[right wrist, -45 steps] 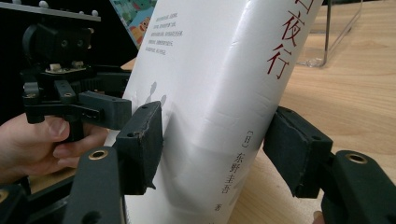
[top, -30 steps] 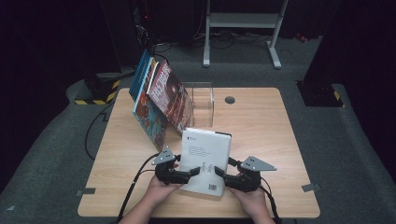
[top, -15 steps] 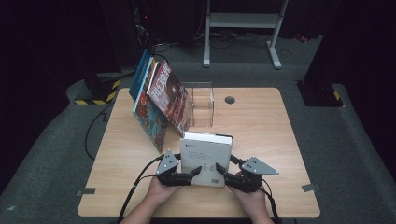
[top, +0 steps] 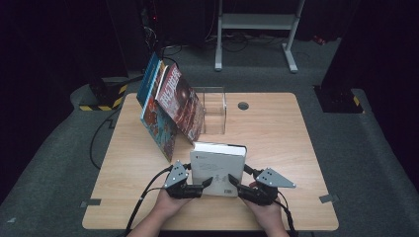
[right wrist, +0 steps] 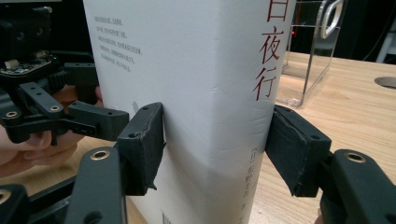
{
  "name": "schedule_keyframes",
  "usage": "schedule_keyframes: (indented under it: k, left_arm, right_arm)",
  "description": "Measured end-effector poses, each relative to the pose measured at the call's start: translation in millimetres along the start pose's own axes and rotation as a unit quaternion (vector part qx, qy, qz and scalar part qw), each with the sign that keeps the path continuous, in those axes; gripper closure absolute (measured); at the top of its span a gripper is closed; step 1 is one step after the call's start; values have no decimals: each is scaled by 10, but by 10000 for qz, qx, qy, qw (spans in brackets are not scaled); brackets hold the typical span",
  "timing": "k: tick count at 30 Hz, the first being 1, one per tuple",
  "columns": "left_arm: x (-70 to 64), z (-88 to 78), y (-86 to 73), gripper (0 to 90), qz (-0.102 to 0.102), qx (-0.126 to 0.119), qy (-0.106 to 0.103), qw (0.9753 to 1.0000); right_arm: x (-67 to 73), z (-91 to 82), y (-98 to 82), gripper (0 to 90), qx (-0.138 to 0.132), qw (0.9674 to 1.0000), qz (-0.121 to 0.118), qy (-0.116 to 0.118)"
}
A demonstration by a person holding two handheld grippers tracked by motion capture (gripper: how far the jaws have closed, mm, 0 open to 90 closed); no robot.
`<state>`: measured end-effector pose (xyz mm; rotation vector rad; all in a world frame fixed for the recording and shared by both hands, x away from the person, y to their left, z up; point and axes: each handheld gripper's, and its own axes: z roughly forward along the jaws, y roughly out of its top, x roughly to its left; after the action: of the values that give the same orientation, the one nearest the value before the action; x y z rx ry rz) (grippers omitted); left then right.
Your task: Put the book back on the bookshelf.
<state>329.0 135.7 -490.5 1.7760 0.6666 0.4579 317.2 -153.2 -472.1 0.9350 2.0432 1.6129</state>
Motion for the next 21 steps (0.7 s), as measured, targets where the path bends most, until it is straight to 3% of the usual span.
schedule_keyframes:
  k: [5, 11, 13, 16, 21]
  left_arm:
    - [-27, -49, -13, 245, -5, -38, -37, 10000]
    - [-24, -105, -5, 234, 20, -206, -30, 9998]
    - [-12, -125, 0, 222, -12, -225, -16, 9997]
    - [16, -143, -8, 195, -104, -221, -22, 9997]
    - [41, -135, -29, 168, -181, -79, -25, 9998]
  right_arm:
    - [13, -31, -14, 365, -81, 9999, -56, 58]
    - [-23, -25, -23, 266, -182, 9995, 107, 222]
    - [-22, -21, -34, 259, -265, 9993, 42, 248]
    - [-17, -2, -36, 243, -232, 9994, -26, 247]
    - [-60, 25, -25, 220, -60, 9991, 171, 376]
